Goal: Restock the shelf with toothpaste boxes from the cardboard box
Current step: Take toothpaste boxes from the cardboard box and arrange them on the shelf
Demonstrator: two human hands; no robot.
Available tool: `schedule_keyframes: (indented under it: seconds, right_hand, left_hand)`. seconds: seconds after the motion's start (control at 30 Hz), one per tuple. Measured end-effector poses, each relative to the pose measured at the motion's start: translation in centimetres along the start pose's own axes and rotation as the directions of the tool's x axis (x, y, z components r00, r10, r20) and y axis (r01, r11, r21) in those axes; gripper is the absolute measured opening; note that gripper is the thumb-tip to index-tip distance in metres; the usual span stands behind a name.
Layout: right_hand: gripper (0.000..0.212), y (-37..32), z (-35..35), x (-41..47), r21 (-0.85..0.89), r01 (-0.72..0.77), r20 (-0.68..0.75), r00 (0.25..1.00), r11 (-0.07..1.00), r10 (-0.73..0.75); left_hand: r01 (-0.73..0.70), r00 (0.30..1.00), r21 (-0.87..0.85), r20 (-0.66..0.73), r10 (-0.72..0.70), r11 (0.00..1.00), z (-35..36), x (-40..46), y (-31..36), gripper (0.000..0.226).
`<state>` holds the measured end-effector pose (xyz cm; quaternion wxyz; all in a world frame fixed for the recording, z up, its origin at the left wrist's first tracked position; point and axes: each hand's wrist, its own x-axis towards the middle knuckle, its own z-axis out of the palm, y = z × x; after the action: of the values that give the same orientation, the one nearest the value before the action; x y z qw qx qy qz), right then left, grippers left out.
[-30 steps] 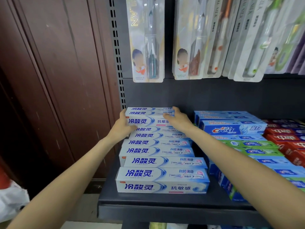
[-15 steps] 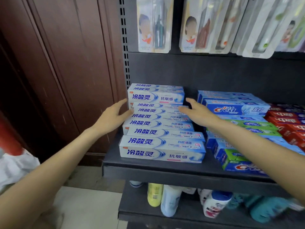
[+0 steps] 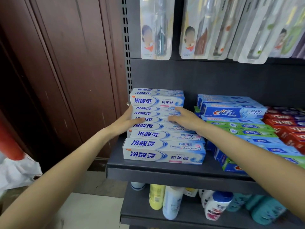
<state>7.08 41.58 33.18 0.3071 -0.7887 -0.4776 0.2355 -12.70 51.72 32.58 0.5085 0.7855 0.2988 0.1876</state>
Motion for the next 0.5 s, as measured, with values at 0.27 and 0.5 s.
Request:
schedule_keyframes:
  seconds: [0.27,0.5]
  right_hand:
    - [0.067,0.4,0.0,0.9,0.044,0.001,-0.006,1.000,0.999,-0.001]
    - [0.067,0.9,-1.6,-1.6,-0.139,0.110,-0.032,0.993,0.984,-0.115]
  left_hand:
    - [-0.012,1.000,0.025,-0.004,0.012,1.000,-0.4,0.2,-0.1,0.065]
    - [-0.102,0.986,0.553,-0.057,0.159,0.827,-1.7,-1.4,0.1,0.061]
